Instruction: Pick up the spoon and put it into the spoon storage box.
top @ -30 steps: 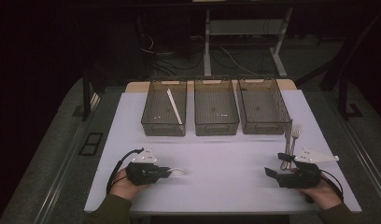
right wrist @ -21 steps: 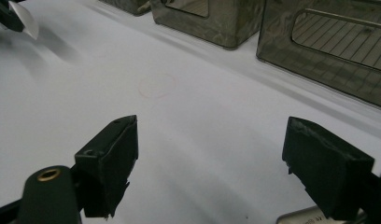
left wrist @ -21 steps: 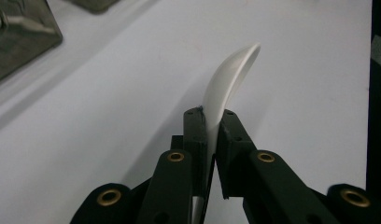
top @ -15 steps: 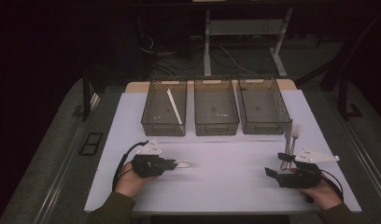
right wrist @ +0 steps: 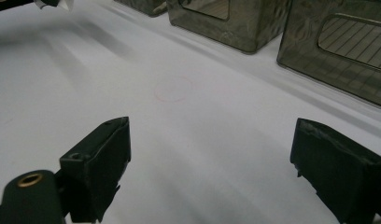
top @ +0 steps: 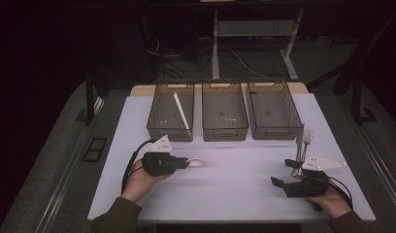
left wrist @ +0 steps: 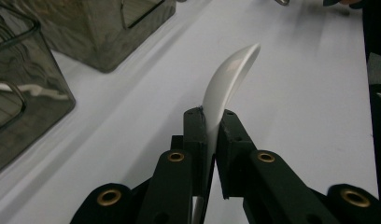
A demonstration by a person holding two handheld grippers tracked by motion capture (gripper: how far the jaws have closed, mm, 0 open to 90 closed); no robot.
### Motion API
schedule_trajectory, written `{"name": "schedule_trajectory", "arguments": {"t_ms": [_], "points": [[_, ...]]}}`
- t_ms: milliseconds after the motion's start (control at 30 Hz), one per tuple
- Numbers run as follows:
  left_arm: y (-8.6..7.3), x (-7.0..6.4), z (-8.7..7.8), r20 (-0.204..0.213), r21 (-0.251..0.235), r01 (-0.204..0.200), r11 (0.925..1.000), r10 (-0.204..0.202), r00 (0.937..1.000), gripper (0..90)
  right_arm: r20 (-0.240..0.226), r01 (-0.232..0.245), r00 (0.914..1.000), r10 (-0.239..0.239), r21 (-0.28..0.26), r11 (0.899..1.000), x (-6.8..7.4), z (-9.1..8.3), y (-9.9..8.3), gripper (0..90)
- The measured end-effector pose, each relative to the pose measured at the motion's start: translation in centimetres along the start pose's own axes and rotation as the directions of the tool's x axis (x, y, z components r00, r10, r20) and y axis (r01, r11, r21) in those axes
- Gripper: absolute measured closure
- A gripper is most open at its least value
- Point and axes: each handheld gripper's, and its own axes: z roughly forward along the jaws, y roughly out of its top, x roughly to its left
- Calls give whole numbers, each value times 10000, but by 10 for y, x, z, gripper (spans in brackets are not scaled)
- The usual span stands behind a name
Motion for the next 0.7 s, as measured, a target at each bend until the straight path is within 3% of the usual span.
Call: {"name": "schedule_trajectory", "arguments": {"t_ms": [400, 700], "points": [[24, 7, 4, 56, -447, -282, 9986, 285, 9996, 824, -6, 101, 9999, -101, 102, 9999, 3, 5, 0, 121], [43, 19, 10, 99, -928, -331, 9951, 341, 9994, 824, 4, 81, 10000, -81, 137, 9999, 2, 5, 0, 121]]}}
